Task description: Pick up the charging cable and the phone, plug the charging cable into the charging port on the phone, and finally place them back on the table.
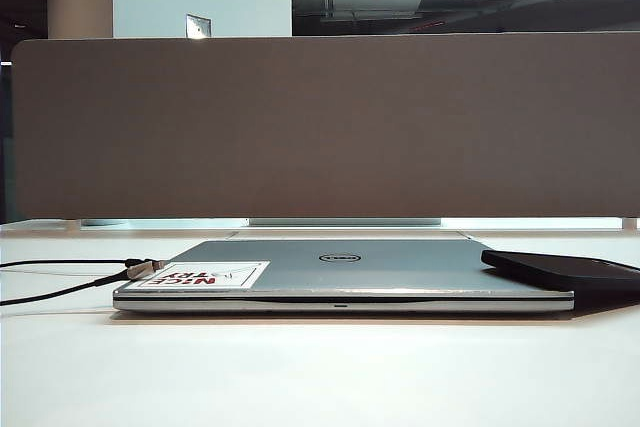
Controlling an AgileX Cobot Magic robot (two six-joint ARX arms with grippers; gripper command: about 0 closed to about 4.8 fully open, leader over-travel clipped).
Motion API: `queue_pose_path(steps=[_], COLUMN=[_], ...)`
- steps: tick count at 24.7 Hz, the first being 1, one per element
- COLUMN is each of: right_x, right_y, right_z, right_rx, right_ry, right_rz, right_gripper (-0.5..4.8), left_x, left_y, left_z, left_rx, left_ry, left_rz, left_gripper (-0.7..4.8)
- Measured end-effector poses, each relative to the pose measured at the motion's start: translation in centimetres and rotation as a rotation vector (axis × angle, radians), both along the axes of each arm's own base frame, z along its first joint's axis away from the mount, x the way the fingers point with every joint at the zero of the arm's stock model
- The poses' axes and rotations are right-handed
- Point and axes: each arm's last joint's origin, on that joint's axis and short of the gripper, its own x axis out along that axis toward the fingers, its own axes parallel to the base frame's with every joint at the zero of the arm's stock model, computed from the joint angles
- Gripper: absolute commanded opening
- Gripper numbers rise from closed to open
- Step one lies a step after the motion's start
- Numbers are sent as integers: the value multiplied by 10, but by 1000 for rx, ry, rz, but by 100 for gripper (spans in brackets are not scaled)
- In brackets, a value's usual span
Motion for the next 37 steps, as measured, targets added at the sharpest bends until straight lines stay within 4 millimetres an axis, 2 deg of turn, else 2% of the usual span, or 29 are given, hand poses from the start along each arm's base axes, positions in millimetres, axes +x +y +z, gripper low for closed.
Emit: queue_pose_path(steps=[18, 23, 30, 33, 37], right_x=[0, -9, -16, -12, -6], right_y=[0, -2, -1, 0, 1], right_z=[2, 36, 93, 114, 150], right_rx=[-26, -12, 77, 82, 78], right_ry=[1, -99, -166, -155, -143], right_rz=[-5, -73, -56, 0, 42], right_gripper=[-9, -9, -9, -9, -9], left_x=[0, -1, -10, -2, 25], left_y=[0, 0, 0, 0, 0], left_z=[0, 5, 59, 75, 96], left_rx=[-8, -137, -164, -158, -128], left_ry=[1, -15, -136, -99, 17], left_rz=[0, -8, -19, -16, -6], left_gripper=[-6, -6, -6, -6, -6])
